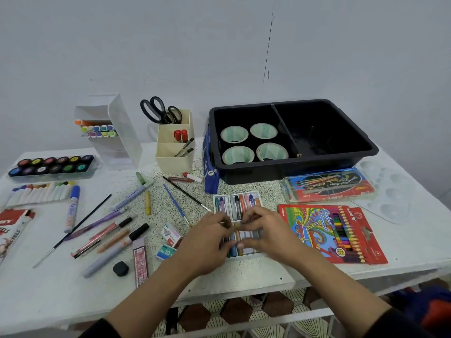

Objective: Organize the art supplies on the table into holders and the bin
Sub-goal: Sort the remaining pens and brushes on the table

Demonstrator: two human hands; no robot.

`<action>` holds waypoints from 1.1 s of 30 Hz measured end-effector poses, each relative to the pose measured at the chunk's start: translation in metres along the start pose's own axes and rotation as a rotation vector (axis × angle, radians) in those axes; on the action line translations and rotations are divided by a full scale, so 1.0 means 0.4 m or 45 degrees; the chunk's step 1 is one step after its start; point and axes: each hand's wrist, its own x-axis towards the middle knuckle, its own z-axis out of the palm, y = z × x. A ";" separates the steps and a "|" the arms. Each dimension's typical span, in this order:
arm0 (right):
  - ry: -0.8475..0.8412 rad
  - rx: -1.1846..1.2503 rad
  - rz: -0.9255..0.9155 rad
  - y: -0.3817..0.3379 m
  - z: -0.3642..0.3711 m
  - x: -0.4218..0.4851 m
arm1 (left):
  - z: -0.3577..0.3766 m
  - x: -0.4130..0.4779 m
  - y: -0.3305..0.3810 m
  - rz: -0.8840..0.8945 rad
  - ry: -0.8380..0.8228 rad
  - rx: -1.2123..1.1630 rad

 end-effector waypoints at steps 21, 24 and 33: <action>-0.049 0.054 0.077 -0.024 -0.002 0.019 | -0.036 0.001 -0.038 0.070 -0.079 0.126; -0.114 -0.002 0.098 -0.029 -0.021 0.032 | -0.043 0.007 -0.050 0.065 -0.084 0.053; 0.062 0.000 -0.019 -0.109 0.001 0.113 | -0.070 -0.040 -0.119 0.013 0.162 -0.231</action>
